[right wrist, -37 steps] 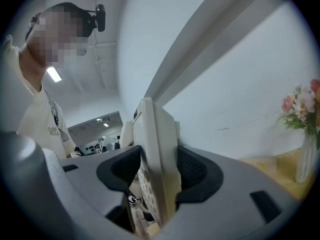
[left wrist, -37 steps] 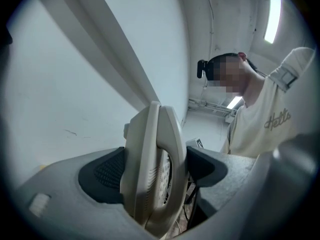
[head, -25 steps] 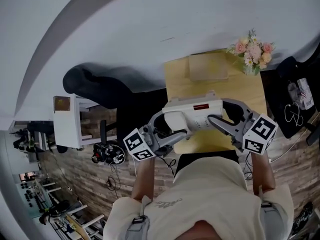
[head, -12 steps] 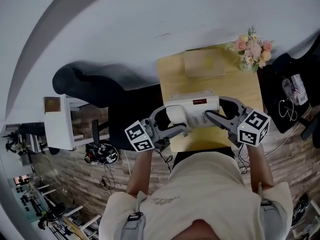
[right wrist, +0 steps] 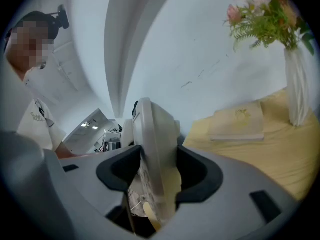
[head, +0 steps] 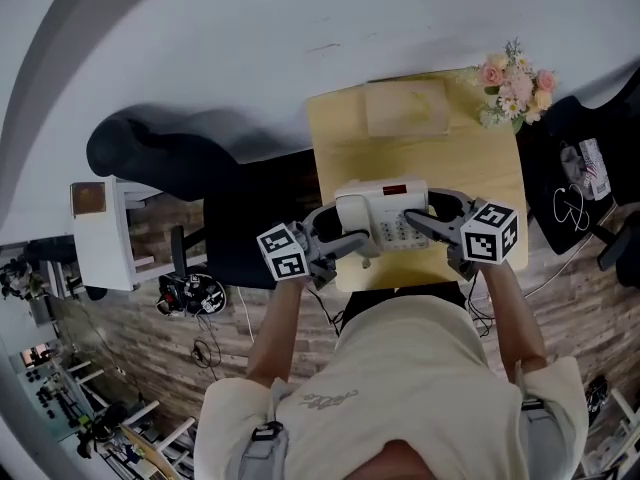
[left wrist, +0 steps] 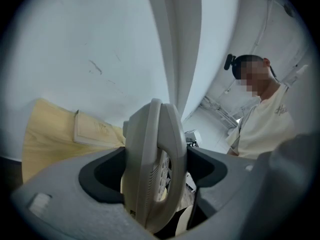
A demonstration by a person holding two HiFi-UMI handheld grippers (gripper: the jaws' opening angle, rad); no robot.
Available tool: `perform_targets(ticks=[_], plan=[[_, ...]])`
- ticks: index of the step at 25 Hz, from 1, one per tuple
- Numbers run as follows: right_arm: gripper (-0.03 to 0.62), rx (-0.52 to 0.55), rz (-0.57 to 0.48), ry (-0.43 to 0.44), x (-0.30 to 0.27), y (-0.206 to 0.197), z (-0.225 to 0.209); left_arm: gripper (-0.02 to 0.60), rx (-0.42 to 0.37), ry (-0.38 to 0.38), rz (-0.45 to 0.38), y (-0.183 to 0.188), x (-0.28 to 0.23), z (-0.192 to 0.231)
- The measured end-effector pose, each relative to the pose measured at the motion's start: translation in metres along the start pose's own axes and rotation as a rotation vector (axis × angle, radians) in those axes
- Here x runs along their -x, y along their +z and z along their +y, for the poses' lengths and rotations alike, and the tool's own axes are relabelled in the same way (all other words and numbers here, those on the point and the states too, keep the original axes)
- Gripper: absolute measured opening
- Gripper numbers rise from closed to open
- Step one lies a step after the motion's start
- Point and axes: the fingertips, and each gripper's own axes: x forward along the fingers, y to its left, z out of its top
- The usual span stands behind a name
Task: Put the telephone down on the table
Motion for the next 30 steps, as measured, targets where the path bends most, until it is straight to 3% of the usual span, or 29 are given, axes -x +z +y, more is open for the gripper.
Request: perform_targets(ticks=[16, 21, 30], plan=[[0.213, -0.180, 0.079, -0.017, -0.049, -0.050, -0.091, 0.377, 0.201, 0.004, 0.020, -0.043, -0.016, 0.105], [0.213, -0.247, 0.081, -0.016, -0.057, -0.061, -0.114, 0.377, 0.228, -0.005, 0.018, -0.047, -0.024, 0.130], [0.213, -0.275, 0.126, -0.046, -0.082, -0.061, -0.152, 0.377, 0.315, 0.027, 0.010, -0.055, -0.031, 0.173]])
